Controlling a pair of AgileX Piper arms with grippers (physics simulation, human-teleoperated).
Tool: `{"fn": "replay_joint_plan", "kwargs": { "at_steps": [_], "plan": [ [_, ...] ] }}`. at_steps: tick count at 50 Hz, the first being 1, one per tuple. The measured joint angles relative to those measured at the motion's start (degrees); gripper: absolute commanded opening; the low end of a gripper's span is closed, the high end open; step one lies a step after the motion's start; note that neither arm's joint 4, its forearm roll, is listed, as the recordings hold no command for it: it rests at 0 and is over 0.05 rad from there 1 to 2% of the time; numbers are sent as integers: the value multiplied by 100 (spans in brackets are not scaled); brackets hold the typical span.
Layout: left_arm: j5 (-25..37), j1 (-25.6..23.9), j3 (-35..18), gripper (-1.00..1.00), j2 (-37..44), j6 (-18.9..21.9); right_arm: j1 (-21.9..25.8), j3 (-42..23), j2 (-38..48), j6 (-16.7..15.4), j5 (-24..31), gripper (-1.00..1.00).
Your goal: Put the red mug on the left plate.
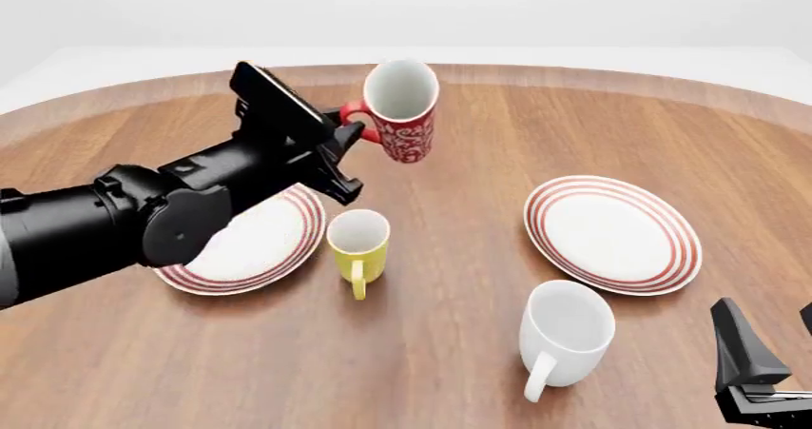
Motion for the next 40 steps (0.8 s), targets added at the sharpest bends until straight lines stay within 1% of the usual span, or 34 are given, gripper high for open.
{"fn": "replay_joint_plan", "kwargs": {
  "at_steps": [6,13,23,31,40],
  "plan": [
    [308,384,-82,-100,-342,116,0,0,0,0,0,100],
    [629,986,-93,-100,-743,216,0,0,0,0,0,100],
    [743,1886,141,-100,-1085,252,0,0,0,0,0,100],
    [639,2546,244,-100,-959,208,0,0,0,0,0,100],
    [492,3026,129,-100,-447,70,0,0,-1,0,0,100]
  ]
}}
